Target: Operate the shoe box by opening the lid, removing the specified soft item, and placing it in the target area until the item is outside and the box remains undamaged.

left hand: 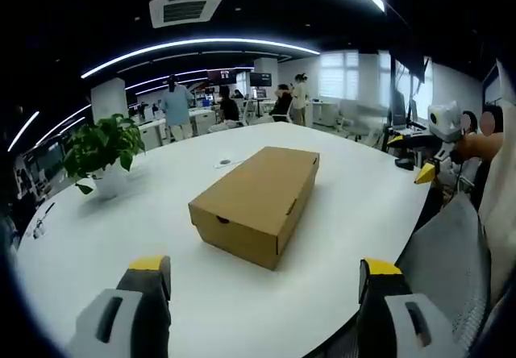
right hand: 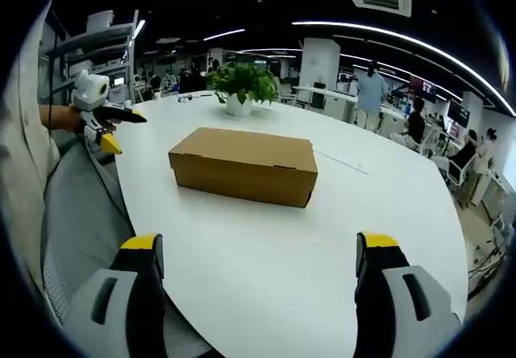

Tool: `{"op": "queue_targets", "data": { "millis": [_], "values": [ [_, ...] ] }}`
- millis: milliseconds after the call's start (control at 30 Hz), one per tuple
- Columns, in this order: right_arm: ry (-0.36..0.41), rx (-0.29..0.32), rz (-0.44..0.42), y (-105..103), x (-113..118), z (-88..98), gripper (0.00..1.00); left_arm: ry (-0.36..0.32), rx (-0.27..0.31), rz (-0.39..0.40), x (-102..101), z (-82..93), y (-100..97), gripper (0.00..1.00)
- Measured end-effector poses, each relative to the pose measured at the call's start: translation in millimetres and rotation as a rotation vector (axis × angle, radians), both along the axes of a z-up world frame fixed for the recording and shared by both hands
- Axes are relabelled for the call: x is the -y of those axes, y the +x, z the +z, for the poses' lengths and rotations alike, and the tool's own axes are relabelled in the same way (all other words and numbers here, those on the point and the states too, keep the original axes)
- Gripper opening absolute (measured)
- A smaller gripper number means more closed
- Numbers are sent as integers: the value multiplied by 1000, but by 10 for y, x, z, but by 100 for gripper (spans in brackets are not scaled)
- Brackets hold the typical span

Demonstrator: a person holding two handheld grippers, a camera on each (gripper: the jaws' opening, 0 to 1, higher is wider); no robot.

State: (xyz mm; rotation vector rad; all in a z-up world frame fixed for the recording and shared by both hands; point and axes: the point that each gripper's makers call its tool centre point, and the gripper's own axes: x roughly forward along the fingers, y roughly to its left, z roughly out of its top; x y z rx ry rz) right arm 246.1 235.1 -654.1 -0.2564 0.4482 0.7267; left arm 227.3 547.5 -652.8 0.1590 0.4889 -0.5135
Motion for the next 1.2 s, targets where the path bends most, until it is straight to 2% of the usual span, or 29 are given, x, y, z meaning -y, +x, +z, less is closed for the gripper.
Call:
{"op": "queue_targets", "data": {
  "millis": [1200],
  "values": [
    [-25, -12, 36, 44, 11, -48, 93, 18, -16, 16, -6, -76, 19, 97]
  ]
}}
